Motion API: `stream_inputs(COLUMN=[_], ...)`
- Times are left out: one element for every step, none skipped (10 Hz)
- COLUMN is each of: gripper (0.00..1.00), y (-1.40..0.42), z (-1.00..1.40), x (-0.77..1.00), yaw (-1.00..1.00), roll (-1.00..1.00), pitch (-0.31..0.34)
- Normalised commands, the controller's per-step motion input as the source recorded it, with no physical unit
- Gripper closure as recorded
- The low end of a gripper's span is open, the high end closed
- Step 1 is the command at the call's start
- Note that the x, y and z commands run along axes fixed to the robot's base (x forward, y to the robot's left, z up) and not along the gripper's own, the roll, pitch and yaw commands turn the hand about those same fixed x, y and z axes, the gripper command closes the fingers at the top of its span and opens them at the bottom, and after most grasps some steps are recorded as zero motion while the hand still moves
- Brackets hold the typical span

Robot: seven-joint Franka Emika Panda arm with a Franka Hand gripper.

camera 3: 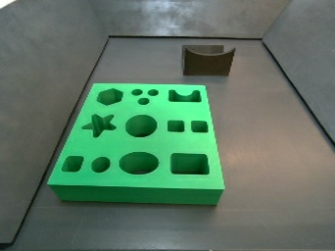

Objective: Insert the arch object.

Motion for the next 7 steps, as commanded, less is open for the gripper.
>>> stream_inputs(gripper=[1.00, 1.00, 1.00, 1.00, 1.00, 1.00, 1.00], y=[0.04, 0.05, 0.00, 0.00, 0.00, 0.01, 0.00], z=[-0.81, -0.75, -0.51, -0.49, -0.49, -0.47, -0.45], x=[0.15, 0.13, 0.05, 0.05, 0.05, 0.05, 0.06], yaw=[-0.97, -0.98, -1.00, -1.00, -1.00, -1.00, -1.00], roll=[0.00, 0.00, -0.02, -0.02, -0.02, 0.00, -0.01], pitch=[0.000, 0.000, 0.000, 0.000, 0.000, 0.000, 0.000])
